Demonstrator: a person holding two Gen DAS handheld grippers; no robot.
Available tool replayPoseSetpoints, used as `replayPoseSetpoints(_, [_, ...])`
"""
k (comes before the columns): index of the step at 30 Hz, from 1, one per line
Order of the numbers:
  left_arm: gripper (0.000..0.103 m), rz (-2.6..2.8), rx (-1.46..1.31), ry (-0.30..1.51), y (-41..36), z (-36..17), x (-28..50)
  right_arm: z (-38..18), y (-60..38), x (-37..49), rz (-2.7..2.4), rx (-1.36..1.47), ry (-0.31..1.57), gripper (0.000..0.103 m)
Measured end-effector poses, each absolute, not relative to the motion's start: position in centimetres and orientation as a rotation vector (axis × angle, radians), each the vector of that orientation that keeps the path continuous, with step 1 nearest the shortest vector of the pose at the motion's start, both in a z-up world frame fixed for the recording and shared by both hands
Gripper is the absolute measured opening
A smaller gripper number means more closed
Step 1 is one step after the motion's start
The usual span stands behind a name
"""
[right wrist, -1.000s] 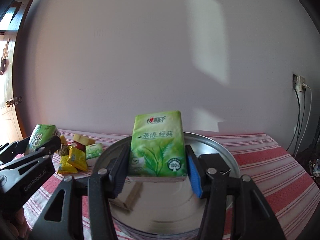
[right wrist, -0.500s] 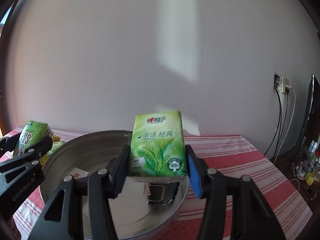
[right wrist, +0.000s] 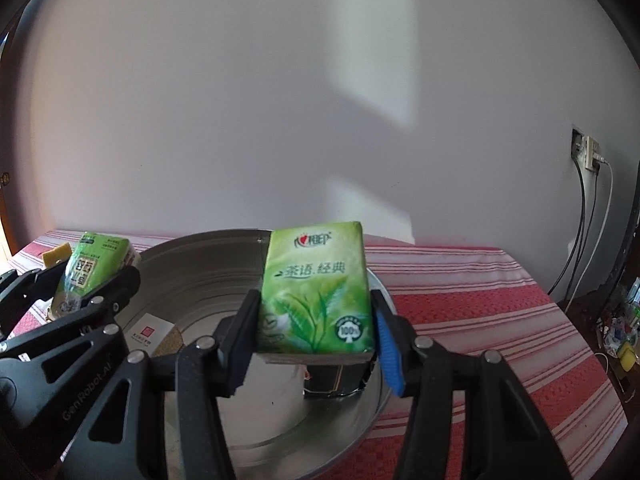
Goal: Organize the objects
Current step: 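Carry both green tissue packs over the silver tin and release them inside, then withdraw both tools from the silver tin toward the remaining items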
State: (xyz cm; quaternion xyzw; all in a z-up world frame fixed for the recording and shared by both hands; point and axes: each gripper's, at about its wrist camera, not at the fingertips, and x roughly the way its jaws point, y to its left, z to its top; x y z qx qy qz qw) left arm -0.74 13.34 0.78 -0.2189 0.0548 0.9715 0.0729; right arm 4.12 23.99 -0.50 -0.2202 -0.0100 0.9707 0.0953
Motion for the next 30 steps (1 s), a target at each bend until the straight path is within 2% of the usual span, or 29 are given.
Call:
replayPoseSetpoints(10, [0.052, 2.900, -0.683, 0.174, 13.5, 0.4, -0.8, -1.1, 25.6, 3.2, 2.882, -0.680, -0.018, 0.054])
replayPoseSetpoints(13, [0.054, 2.897, -0.686, 0.188, 13.6, 0.5, -0.6, -1.3, 25.7, 3.1, 2.886, -0.680, -0.011, 0.056])
replayPoseSetpoints(15, [0.065, 2.910, -0.682, 0.185, 13.3, 0.7, -0.5, -0.9, 25.8, 3.5, 2.860, -0.649, -0.001, 0.068])
replayPoseSetpoints(17, [0.086, 2.925, -0.660, 0.147, 12.7, 1.0, -0.4, -0.2, 26.8, 4.4, 2.844, -0.563, 0.060, 0.086])
replayPoseSetpoints(18, [0.088, 2.924, -0.640, 0.122, 12.4, 1.3, -0.2, 0.1, 27.4, 4.9, 2.840, -0.518, 0.102, 0.090])
replayPoseSetpoints(19, [0.090, 2.923, -0.617, 0.107, 12.2, 1.5, 0.1, 0.3, 28.0, 5.3, 2.838, -0.474, 0.151, 0.102])
replayPoseSetpoints(22, [0.093, 2.939, -0.547, 0.117, 12.0, 1.9, 0.8, 1.0, 29.0, 6.3, 2.819, -0.393, 0.235, 0.103])
replayPoseSetpoints(30, [0.094, 2.958, -0.527, 0.168, 12.2, 1.6, 1.0, 1.2, 29.2, 6.2, 2.799, -0.378, 0.233, 0.103])
